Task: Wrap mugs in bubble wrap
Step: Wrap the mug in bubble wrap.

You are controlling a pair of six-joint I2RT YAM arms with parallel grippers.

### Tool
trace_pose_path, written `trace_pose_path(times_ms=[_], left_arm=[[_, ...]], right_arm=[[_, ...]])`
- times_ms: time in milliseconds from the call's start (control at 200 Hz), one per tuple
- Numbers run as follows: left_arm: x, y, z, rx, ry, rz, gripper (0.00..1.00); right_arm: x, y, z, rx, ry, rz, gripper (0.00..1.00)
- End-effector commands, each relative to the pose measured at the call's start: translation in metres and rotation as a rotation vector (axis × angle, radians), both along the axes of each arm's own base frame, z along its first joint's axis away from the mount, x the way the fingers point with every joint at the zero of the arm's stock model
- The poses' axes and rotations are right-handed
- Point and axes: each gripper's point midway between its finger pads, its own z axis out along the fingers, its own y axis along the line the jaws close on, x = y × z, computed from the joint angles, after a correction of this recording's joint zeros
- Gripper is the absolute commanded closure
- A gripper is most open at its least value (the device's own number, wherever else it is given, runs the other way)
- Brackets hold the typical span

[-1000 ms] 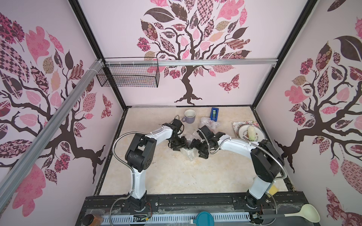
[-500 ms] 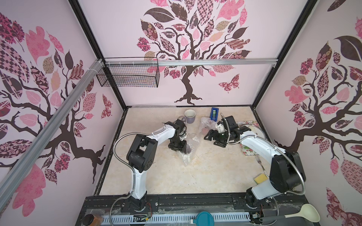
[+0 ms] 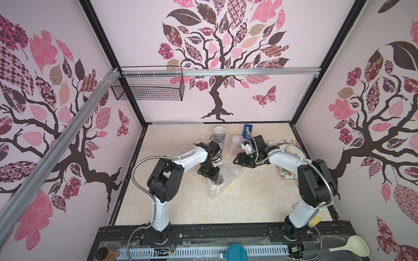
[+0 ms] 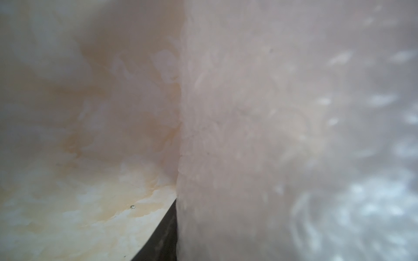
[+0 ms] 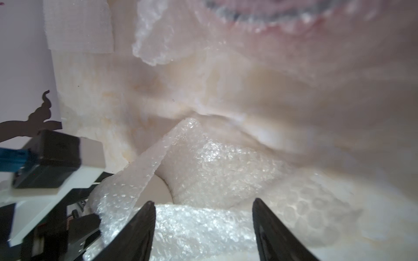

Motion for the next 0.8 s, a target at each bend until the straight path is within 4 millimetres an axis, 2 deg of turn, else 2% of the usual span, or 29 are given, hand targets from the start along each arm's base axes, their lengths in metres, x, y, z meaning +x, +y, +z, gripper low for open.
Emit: trace_pose_path(times_ms=[0, 75, 190, 380, 560, 610, 675, 745, 795], left_arm=[[-0.003, 0.008, 0.006, 0.014, -0.018, -0.003, 0.57], [-0.002, 0.007, 0.006, 0.009, -0.023, -0.001, 0.57], [-0.001, 0.008, 0.006, 0.010, -0.028, 0.000, 0.57], [-0.001, 0.006, 0.007, 0.003, -0.027, -0.008, 0.57], [-0.002, 0.005, 0.007, -0.005, -0.026, -0.009, 0.58], [-0.003, 0.006, 0.006, -0.004, -0.025, -0.009, 0.58], [-0.003, 0.006, 0.007, -0.005, -0.029, -0.010, 0.59], [-0.001, 0.005, 0.008, -0.007, -0.037, -0.006, 0.59], [0.000, 0.005, 0.009, -0.010, -0.041, -0.003, 0.59]], right_arm=[[0.006, -0.034, 0.010, -0.119, 0.008, -0.098, 0.29], [0.005, -0.053, 0.019, -0.143, 0.007, -0.160, 0.25], [-0.004, -0.055, 0.023, -0.118, 0.016, -0.160, 0.21], [-0.010, -0.045, -0.005, -0.027, 0.067, -0.185, 0.21], [0.010, -0.037, -0.021, 0.040, 0.055, -0.228, 0.25], [0.016, -0.036, -0.025, 0.054, 0.052, -0.246, 0.29], [0.023, -0.035, -0.027, 0.069, 0.042, -0.266, 0.38], [0.028, -0.039, -0.030, 0.056, 0.036, -0.297, 0.60], [0.032, -0.036, -0.022, 0.082, 0.012, -0.295, 0.78]])
